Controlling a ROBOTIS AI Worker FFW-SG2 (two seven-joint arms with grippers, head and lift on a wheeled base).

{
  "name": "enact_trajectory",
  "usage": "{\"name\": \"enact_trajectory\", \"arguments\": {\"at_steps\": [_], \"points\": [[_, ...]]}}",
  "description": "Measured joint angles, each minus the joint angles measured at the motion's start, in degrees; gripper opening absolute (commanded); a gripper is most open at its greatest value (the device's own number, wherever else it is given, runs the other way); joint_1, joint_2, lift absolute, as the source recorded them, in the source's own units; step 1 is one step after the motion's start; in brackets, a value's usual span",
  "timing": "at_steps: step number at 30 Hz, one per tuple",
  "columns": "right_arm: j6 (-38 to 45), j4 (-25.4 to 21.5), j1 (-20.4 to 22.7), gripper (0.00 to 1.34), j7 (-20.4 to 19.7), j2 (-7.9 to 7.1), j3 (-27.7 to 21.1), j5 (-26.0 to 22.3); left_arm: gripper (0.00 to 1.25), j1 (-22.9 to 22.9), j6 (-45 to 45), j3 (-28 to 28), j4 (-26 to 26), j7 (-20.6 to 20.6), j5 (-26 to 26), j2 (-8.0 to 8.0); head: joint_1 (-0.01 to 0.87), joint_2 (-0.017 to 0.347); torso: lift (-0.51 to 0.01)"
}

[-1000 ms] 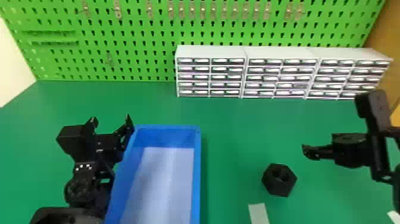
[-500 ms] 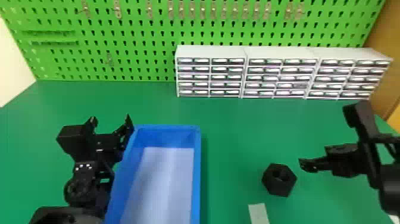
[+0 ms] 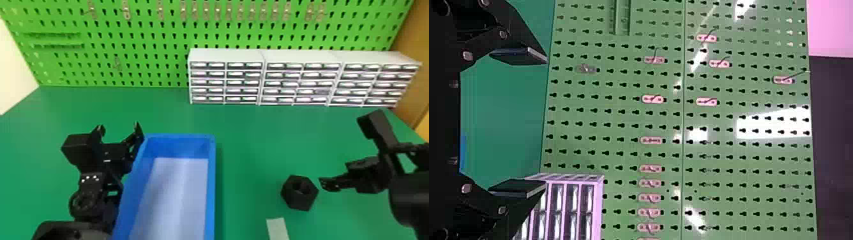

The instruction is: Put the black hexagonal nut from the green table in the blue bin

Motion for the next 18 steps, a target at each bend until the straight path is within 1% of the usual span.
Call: {"name": "enact_trajectory", "arguments": {"at_steps": [8,15,18], "points": [[0.1,1.4,-0.6,1.21,1.9,-0.09,1.3,2.5,0.88,0.0,0.0,-0.1,0.1,0.0,0.0,0.0,0.657,0.057,-0.095],[0.1,2.6,-1.1,1.21,3.7,-0.31,2.2,3.7,0.88,0.0,0.0,0.0,0.1,0.0,-0.1,0.0,0.657,0.057,-0.095],[0.1,3.2,-1.3,1.21,3.8,-0.34,2.6,4.1,0.88,0.0,0.0,-0.1,0.2,0.0,-0.1,0.0,0.657,0.057,-0.095]]}}
